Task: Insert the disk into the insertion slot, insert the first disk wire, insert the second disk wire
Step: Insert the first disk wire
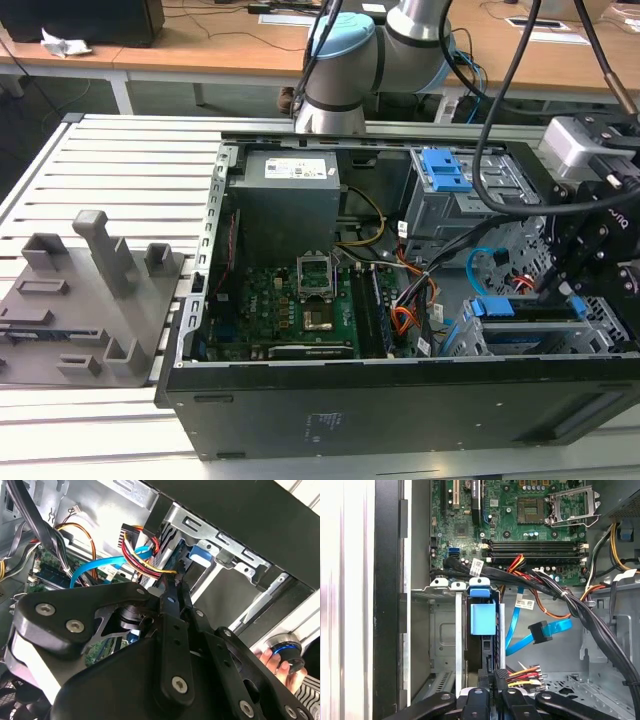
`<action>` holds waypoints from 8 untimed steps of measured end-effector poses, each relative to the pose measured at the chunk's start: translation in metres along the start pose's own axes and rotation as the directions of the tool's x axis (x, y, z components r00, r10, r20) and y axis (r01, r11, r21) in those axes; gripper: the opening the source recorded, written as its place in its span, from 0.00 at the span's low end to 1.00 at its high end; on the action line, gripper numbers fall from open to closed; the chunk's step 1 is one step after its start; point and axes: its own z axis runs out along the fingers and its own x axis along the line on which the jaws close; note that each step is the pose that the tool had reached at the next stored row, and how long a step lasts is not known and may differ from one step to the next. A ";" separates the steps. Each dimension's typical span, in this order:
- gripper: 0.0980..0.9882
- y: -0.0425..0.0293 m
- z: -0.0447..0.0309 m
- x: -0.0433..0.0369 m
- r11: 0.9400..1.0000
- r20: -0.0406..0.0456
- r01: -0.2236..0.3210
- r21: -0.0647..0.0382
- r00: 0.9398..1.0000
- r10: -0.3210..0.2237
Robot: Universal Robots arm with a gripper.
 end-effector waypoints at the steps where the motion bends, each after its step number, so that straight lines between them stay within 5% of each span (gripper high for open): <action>1: 0.07 -0.0010 0.0007 0.0000 1.000 0.000 0.000 0.000 1.000 0.000; 8: 0.07 -0.0016 0.0020 -0.0001 1.000 0.001 0.000 0.000 1.000 0.000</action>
